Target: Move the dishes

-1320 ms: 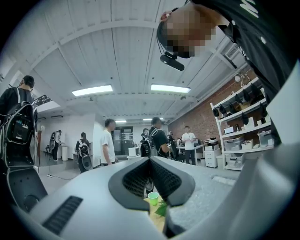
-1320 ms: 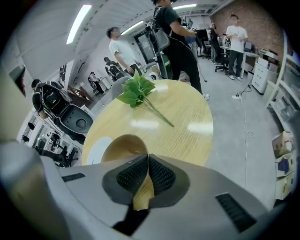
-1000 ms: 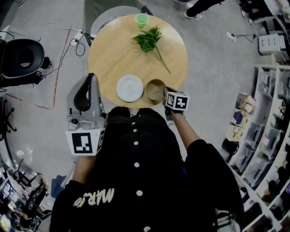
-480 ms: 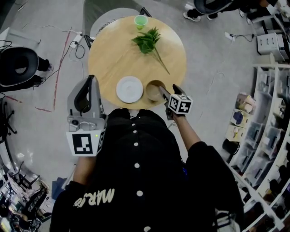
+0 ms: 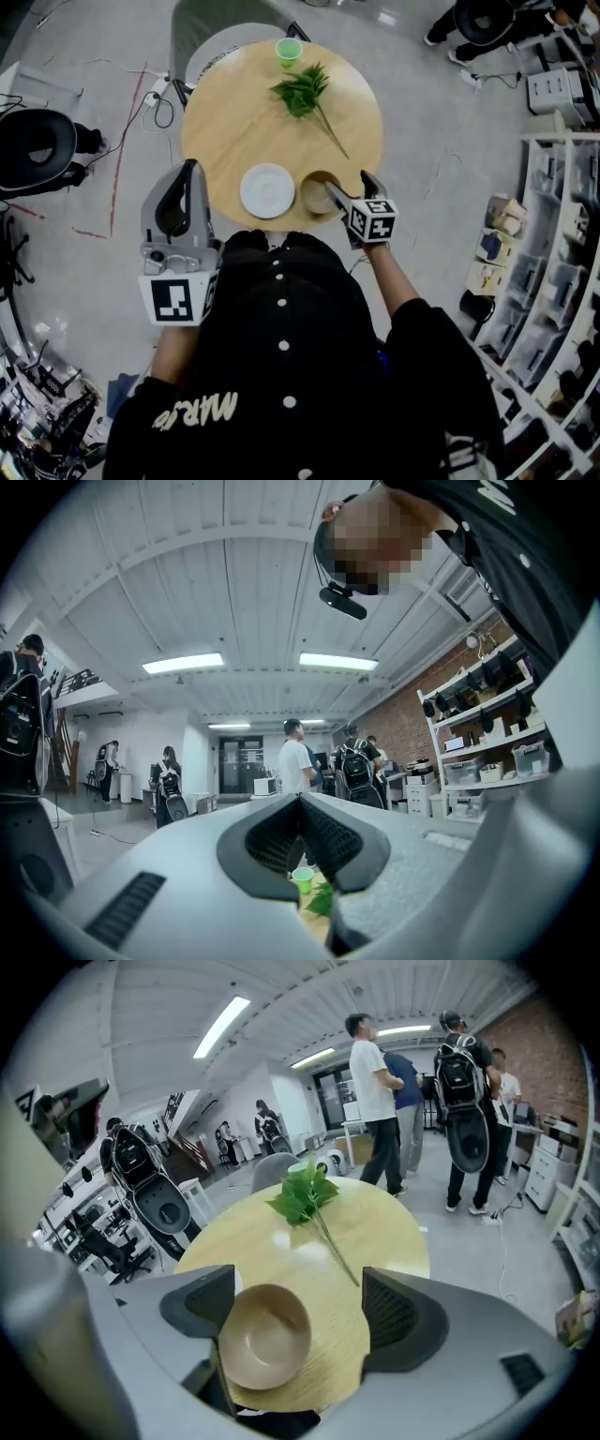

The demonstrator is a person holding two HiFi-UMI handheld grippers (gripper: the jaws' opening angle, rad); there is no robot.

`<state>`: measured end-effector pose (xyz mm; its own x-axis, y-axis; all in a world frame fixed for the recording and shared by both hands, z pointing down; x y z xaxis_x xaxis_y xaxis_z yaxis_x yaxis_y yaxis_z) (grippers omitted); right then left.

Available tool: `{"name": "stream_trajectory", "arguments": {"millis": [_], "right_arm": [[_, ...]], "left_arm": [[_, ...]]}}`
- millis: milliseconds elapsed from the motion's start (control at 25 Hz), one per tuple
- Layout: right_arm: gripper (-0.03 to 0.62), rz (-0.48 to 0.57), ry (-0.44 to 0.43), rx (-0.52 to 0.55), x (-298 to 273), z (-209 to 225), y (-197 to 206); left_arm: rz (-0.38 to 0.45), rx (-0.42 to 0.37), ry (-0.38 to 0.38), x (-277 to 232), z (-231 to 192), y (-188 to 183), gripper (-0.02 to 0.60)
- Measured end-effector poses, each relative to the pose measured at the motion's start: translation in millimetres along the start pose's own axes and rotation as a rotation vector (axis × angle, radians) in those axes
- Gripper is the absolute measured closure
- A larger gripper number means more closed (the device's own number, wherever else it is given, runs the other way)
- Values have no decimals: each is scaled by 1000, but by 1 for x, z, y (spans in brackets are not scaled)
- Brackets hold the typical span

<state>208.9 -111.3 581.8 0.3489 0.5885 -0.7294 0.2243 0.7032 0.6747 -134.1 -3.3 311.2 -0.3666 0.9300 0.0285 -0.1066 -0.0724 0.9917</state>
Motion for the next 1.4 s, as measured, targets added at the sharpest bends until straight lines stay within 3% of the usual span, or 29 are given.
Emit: {"name": "stream_trajectory", "arguments": {"millis": [440,680,960,1400], "right_arm": [[163,254,-56,143,9,-20,-121],[163,330,-70,195,-9,-34,-181],[164,331,-86,295,-48,-49,-224],[166,222,-98,397,-124,-50,-265]], "left_arm": [[-10,-8,-27,8,-7,-1,578],[-24,2,-55,14,-14,6,578],[-52,18,-86,17,-20,13,578],[-109,59,-119,13,-24,32,578]]}}
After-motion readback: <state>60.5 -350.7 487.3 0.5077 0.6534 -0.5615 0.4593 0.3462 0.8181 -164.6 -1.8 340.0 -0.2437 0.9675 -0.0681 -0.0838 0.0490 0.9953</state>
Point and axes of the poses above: the fingertips, and each gripper's own axes: x backward along the fingers, z to its right, y out of its underside, the point moved 10 cm from there along x, backward along the fingers, and after that the axes turned 12 degrees about y, right-handed, at the moved point
